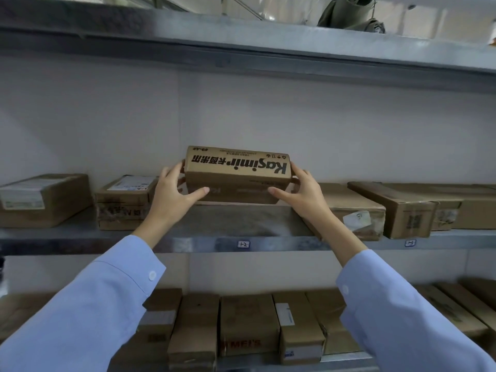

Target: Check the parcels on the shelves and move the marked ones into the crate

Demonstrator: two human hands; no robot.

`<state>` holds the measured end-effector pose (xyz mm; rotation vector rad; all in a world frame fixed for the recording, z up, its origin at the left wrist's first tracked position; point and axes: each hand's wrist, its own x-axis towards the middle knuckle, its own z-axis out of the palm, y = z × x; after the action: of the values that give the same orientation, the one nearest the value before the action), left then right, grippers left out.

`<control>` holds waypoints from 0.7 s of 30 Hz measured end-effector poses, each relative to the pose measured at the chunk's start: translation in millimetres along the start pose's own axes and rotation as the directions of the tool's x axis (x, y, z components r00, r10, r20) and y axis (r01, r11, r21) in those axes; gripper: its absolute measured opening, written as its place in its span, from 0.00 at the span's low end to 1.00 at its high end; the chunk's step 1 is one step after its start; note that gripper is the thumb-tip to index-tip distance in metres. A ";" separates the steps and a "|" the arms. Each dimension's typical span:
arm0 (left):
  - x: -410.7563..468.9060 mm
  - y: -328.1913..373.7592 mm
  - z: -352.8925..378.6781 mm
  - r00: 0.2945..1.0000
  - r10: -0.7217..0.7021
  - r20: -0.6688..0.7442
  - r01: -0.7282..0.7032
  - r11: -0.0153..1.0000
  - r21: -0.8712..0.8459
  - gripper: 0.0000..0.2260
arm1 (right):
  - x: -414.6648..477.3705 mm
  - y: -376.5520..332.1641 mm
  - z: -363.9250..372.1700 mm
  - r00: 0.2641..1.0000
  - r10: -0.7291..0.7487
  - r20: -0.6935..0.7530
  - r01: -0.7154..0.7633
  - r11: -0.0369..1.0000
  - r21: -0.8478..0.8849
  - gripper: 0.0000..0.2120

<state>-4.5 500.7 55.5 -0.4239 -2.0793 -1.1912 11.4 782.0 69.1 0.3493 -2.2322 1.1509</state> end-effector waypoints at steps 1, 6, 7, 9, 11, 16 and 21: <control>0.8 -1.3 -1.1 1.000 -0.003 0.004 0.003 1.000 -0.013 0.31 | 0.7 1.8 -0.4 1.000 0.000 -0.002 0.000 1.000 0.003 0.33; 3.8 -7.8 -6.4 0.997 -0.050 0.063 0.058 0.988 -0.145 0.26 | 1.6 4.1 -4.2 0.995 0.096 0.019 -0.098 0.980 0.174 0.34; 4.3 -8.6 -7.2 0.996 -0.065 0.064 0.075 0.982 -0.171 0.25 | 1.1 3.4 -4.2 0.994 0.111 0.024 -0.114 0.971 0.208 0.33; 4.8 -7.9 -6.8 0.994 -0.090 0.064 0.102 0.971 -0.218 0.24 | -0.3 1.4 -3.0 0.993 0.117 0.014 -0.117 0.961 0.249 0.31; 4.5 -5.5 -4.7 0.991 -0.114 0.067 0.128 0.960 -0.251 0.24 | -0.4 -0.8 -1.9 0.992 0.126 -0.001 -0.120 0.950 0.289 0.29; 4.0 -3.7 -1.6 0.992 -0.110 0.060 0.123 0.947 -0.297 0.36 | 1.4 -4.1 -0.2 0.996 0.085 -0.007 -0.080 0.963 0.257 0.40; 6.8 -4.8 -1.8 0.997 -0.066 0.050 0.077 0.966 -0.247 0.39 | 3.9 -6.0 -0.3 0.999 0.001 -0.040 0.008 0.976 0.216 0.34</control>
<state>-11.3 496.2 57.9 -0.4962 -2.0001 -1.5070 11.3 778.8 75.5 0.4134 -2.0757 1.3908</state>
